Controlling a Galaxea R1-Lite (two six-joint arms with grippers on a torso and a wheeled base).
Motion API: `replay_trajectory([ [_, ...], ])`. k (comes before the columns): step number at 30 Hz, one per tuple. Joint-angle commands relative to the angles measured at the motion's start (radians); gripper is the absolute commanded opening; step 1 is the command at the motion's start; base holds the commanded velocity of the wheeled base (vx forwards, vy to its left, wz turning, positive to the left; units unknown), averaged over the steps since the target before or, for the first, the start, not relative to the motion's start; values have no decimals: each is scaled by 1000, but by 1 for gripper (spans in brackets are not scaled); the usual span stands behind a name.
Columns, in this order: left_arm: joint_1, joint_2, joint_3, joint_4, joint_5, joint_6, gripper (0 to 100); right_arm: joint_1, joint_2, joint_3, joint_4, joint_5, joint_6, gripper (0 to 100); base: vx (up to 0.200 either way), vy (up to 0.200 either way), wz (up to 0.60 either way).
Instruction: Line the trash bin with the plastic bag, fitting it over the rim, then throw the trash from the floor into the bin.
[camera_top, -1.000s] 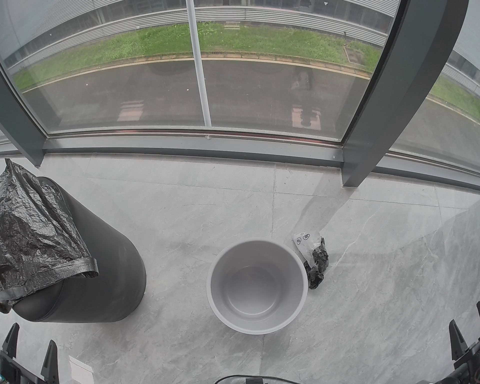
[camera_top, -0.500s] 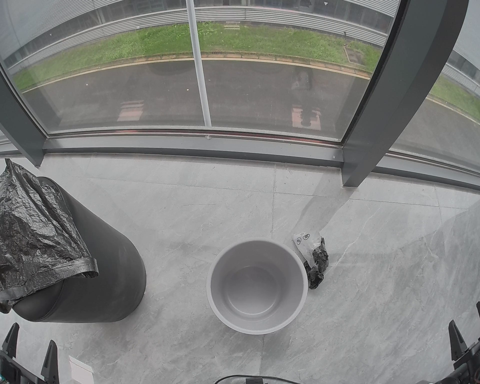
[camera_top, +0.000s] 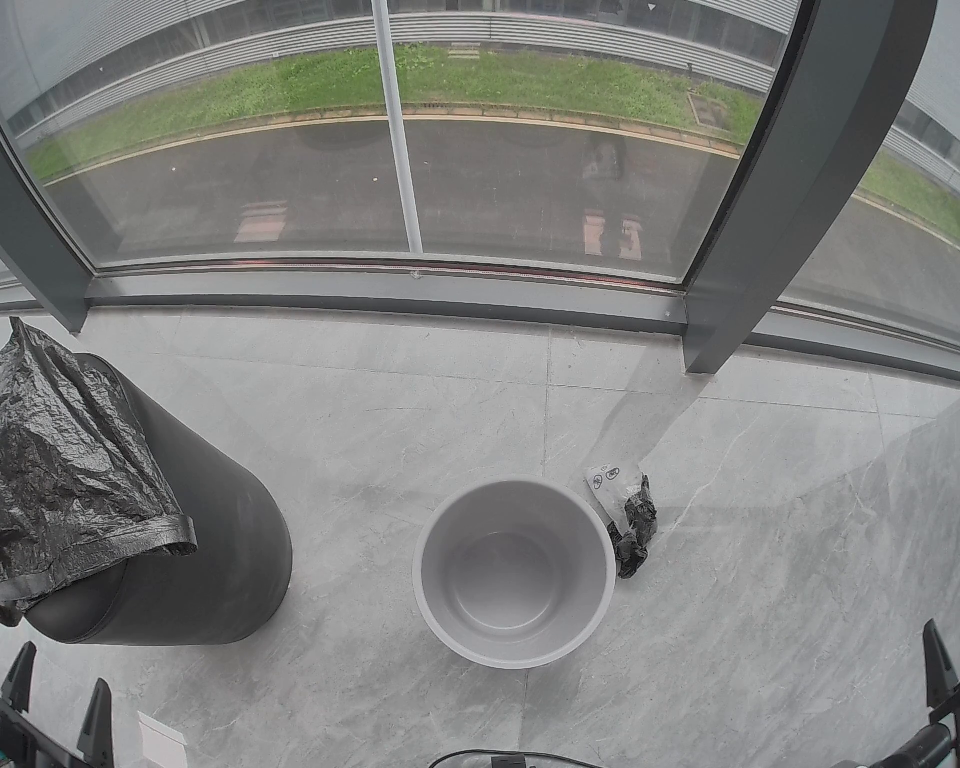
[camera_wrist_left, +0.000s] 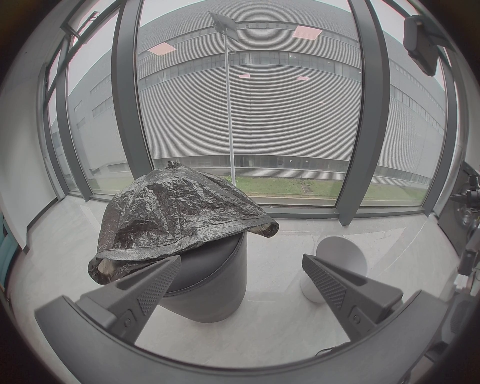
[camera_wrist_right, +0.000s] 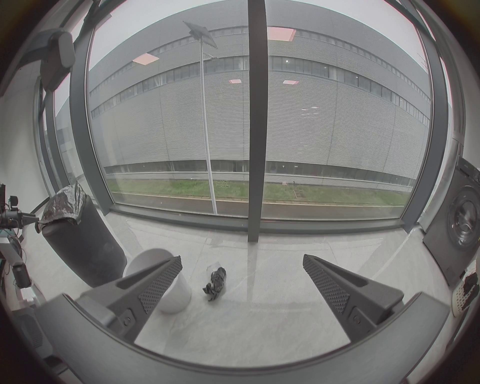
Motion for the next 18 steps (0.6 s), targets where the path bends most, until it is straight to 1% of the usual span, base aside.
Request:
replay_trajectory([
  [1,-53,127,-228,-4,-7,-20,100,7,137,-197,-7,25,-18,100,0,0,0],
  [2,-55,133,-229,-3,-10,-3,100,7,148,-202,-10,38,-23,100,0,0,0],
  [3,-56,147,-223,8,-32,64,100,7,186,-219,-16,96,-43,100,0,0,0],
  [4,-58,151,-216,13,-53,106,100,7,223,-237,-24,134,-47,100,0,0,0],
  [5,-58,157,-205,17,-65,138,100,9,272,-257,-39,162,-47,100,0,0,0],
  [6,-58,160,-199,22,-76,169,100,12,320,-271,-62,173,-44,100,0,0,0],
  [8,-61,170,-196,28,-102,267,100,21,432,-283,-144,180,-47,100,0,0,0],
  [10,-61,212,-200,30,-139,357,100,61,565,-282,-260,179,-44,100,0,0,0],
  [12,-59,277,-194,28,-171,460,100,119,714,-277,-386,174,-30,100,0,0,0],
  [13,-59,280,-194,28,-171,469,100,122,723,-276,-394,174,-29,100,0,0,0],
  [14,-56,314,-189,28,-167,583,100,154,825,-265,-497,171,6,100,0,0,0],
  [15,-55,317,-188,28,-164,615,100,159,848,-259,-524,171,20,100,0,0,0],
  [16,-55,323,-182,28,-153,686,100,170,886,-244,-578,169,48,100,0,0,0],
  [17,-52,331,-182,28,-139,733,100,180,903,-236,-613,171,68,100,0,0,0],
  [18,-52,338,-180,30,-125,764,100,188,912,-234,-627,168,79,100,0,0,0],
])
